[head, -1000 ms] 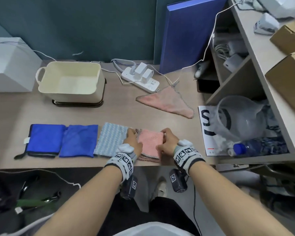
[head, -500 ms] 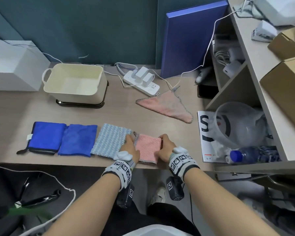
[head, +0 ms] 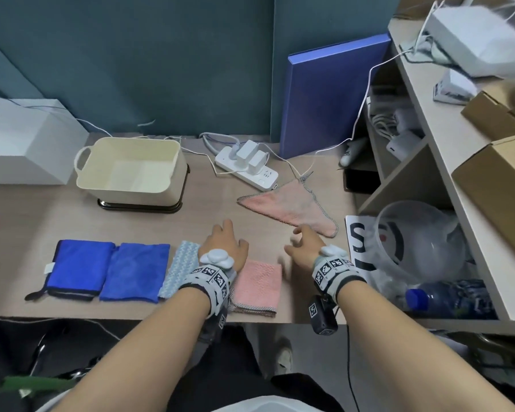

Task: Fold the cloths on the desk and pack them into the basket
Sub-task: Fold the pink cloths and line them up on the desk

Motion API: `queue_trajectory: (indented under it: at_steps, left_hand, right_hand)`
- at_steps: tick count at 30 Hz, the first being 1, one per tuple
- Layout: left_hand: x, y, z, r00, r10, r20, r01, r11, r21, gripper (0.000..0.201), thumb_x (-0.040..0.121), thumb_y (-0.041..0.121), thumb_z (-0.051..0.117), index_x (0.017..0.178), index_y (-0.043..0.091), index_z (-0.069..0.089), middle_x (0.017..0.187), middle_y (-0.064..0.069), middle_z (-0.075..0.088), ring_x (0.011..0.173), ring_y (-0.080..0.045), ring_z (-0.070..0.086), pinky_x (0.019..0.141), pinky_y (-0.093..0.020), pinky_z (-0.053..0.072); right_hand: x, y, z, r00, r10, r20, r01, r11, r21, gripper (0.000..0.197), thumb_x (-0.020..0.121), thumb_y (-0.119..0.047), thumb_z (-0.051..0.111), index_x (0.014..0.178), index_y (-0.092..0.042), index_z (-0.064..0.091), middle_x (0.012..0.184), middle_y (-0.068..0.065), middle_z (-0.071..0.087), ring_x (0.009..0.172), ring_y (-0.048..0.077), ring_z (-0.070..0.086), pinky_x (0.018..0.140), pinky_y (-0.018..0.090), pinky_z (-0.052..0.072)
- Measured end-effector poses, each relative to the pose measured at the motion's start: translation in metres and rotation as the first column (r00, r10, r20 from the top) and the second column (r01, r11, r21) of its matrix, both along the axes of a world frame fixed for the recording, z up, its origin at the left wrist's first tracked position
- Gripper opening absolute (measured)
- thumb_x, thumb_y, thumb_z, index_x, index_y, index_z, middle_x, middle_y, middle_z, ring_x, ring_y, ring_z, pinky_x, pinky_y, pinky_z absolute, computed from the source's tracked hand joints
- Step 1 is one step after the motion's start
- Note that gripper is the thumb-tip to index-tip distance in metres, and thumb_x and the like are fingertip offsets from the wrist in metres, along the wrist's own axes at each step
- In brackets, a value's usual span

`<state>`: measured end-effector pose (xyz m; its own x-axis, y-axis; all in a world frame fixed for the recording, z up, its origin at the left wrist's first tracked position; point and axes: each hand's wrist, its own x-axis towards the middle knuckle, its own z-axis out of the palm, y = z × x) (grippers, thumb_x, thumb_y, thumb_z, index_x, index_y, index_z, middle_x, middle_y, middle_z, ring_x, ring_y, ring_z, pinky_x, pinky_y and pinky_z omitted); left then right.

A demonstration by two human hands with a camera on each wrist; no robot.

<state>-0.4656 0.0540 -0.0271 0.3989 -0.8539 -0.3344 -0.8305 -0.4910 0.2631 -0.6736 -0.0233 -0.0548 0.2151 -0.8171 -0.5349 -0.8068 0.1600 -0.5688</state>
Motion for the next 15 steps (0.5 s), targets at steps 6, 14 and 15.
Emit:
queue_trajectory:
  at_steps: [6,14,15]
  left_hand:
    - [0.036,-0.086,-0.032,0.997,-0.062,-0.051,0.058,0.995,-0.081,0.040,0.089,0.038,0.058,0.123,0.018,0.052,0.121,-0.012,0.055,0.105,-0.034,0.056,0.089,-0.043,0.050]
    - [0.057,-0.142,-0.075,0.954,-0.210,-0.215,0.225,0.973,0.047,0.036,0.084,0.029,0.060,0.120,0.031,0.058,0.115,-0.006,0.062,0.101,-0.032,0.061,0.089,-0.040,0.052]
    - [0.054,-0.141,-0.076,0.939,-0.262,-0.221,0.274,0.962,0.022,0.030,0.084,0.029,0.062,0.114,0.033,0.060,0.110,-0.005,0.064,0.096,-0.031,0.061,0.085,-0.039,0.053]
  right_hand:
    - [0.013,-0.070,0.005,0.991,-0.033,-0.131,0.019,0.994,-0.104,0.042,0.086,-0.027,0.065,0.126,-0.025,0.051,0.125,0.003,0.045,0.094,0.027,0.064,0.094,0.040,0.052]
    - [0.059,-0.124,-0.010,0.998,0.067,-0.010,-0.067,0.998,-0.020,0.046,0.082,-0.024,0.054,0.124,-0.043,0.049,0.085,-0.008,0.062,0.088,0.027,0.066,0.084,0.035,0.054]
    - [0.065,-0.123,-0.009,0.996,0.091,0.007,-0.091,0.996,-0.006,0.047,0.084,-0.023,0.053,0.124,-0.047,0.050,0.082,-0.007,0.064,0.086,0.028,0.067,0.084,0.037,0.057]
